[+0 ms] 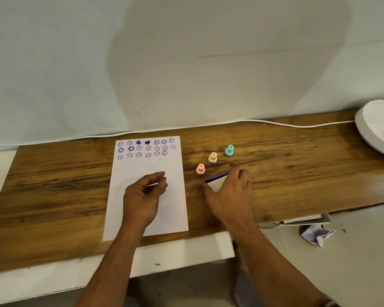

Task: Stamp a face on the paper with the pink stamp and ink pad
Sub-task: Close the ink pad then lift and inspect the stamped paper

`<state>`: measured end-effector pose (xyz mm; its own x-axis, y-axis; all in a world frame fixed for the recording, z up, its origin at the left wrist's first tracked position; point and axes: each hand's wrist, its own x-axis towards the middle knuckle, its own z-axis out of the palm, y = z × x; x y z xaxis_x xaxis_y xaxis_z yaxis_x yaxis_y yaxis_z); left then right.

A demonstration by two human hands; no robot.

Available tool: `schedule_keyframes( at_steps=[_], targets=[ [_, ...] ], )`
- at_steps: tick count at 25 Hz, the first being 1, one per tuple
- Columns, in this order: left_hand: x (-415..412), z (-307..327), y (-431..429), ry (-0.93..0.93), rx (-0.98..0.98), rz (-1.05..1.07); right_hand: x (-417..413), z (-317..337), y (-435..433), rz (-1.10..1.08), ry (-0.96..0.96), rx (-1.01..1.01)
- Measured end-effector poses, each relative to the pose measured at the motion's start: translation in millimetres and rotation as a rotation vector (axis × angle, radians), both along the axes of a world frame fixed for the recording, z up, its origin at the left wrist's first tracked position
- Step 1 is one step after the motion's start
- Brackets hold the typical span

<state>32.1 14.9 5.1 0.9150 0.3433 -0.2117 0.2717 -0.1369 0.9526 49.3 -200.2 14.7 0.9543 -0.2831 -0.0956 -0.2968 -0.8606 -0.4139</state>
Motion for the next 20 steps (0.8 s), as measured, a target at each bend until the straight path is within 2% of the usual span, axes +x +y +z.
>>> schedule_keyframes(
  at_steps=[6, 10, 18, 20],
  targets=[
    [1, 0, 1, 0.001, -0.013, 0.017, 4, -4, 0, -0.02, -0.02, 0.001],
    [1, 2, 1, 0.008, 0.001, 0.023, 3, -7, 3, -0.023, -0.04, -0.077],
    [-1, 6, 5, 0.012, 0.018, 0.047, -2, -11, 5, -0.029, 0.014, -0.102],
    [-1, 6, 10, 0.0, 0.071, 0.043, -4, -5, 8, -0.061, -0.072, -0.062]
  ],
)
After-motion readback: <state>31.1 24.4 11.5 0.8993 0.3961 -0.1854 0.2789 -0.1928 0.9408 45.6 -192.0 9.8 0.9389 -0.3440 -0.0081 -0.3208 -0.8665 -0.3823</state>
